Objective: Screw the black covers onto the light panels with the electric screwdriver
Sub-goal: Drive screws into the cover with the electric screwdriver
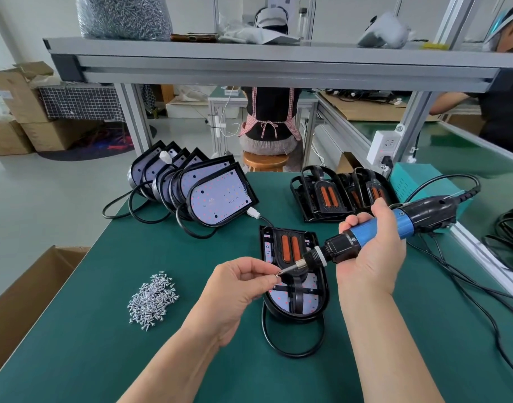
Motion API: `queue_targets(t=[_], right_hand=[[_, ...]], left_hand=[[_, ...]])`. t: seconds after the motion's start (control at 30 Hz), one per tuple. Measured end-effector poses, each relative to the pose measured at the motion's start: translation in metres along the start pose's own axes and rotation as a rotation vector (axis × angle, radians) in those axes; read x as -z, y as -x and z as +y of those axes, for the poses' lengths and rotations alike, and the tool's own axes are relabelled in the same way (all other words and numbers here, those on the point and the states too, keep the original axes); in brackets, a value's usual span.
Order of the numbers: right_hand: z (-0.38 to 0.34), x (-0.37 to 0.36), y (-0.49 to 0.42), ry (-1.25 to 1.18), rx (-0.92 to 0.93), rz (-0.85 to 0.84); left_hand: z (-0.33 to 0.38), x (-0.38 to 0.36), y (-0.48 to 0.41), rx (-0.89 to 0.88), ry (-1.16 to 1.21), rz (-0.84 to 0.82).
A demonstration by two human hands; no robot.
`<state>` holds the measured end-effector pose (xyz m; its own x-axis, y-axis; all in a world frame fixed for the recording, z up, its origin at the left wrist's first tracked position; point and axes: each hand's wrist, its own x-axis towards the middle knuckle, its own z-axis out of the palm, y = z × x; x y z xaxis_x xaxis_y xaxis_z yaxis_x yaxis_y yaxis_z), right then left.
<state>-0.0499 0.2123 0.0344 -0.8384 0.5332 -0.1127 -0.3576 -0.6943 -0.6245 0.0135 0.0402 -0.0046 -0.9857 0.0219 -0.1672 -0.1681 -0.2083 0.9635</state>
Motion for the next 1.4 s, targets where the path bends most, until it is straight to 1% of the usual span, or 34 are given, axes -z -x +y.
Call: queue_targets(t=[0.17, 0.23, 0.33, 0.47, 0.57, 0.7, 0.77, 0.83, 0.87, 0.93, 1.03, 1.1, 1.2, 1.3, 1.4], right_hand=[[0.0, 0.0, 0.0, 0.003, 0.01, -0.006], [0.001, 0.0, 0.001, 0.012, 0.022, -0.013], [0.002, -0.001, 0.002, 0.037, 0.06, -0.03], [0.005, -0.002, 0.003, 0.069, 0.085, -0.041], [0.006, -0.001, 0.002, 0.087, 0.083, -0.034], [0.007, 0.002, 0.001, 0.097, 0.075, -0.009], [0.007, 0.003, 0.001, 0.097, 0.064, -0.007], [0.007, 0.005, 0.001, 0.083, 0.042, -0.031], [0.007, 0.005, 0.001, 0.08, 0.034, -0.051], [0.006, 0.005, 0.001, 0.083, 0.033, -0.087], [0.007, 0.003, 0.0, 0.098, 0.067, -0.079], [0.008, 0.001, -0.001, 0.111, 0.086, -0.052], [0.008, 0.002, -0.003, 0.108, 0.06, -0.055], [0.006, 0.001, -0.004, 0.091, 0.012, -0.171], [0.004, -0.002, -0.002, 0.12, 0.037, -0.279]], left_hand=[[-0.002, 0.0, -0.001, -0.005, 0.012, 0.013], [-0.004, -0.001, -0.001, -0.041, -0.042, 0.024], [-0.008, -0.004, -0.001, -0.184, -0.264, 0.086], [-0.014, -0.009, 0.005, -0.389, -0.484, 0.18], [-0.017, -0.01, 0.007, -0.493, -0.562, 0.222], [-0.02, -0.008, 0.004, -0.499, -0.592, 0.224], [-0.021, -0.006, 0.002, -0.42, -0.502, 0.176], [-0.019, -0.003, 0.0, -0.318, -0.367, 0.084], [-0.019, -0.002, -0.001, -0.298, -0.356, 0.052], [-0.02, 0.0, -0.001, -0.357, -0.462, 0.05], [-0.023, -0.005, 0.003, -0.581, -0.693, 0.124], [-0.025, -0.008, 0.004, -0.666, -0.746, 0.162], [-0.027, -0.007, 0.002, -0.676, -0.761, 0.166], [-0.026, -0.006, 0.002, -0.615, -0.757, 0.105], [-0.028, -0.007, 0.002, -0.576, -0.748, 0.079]])
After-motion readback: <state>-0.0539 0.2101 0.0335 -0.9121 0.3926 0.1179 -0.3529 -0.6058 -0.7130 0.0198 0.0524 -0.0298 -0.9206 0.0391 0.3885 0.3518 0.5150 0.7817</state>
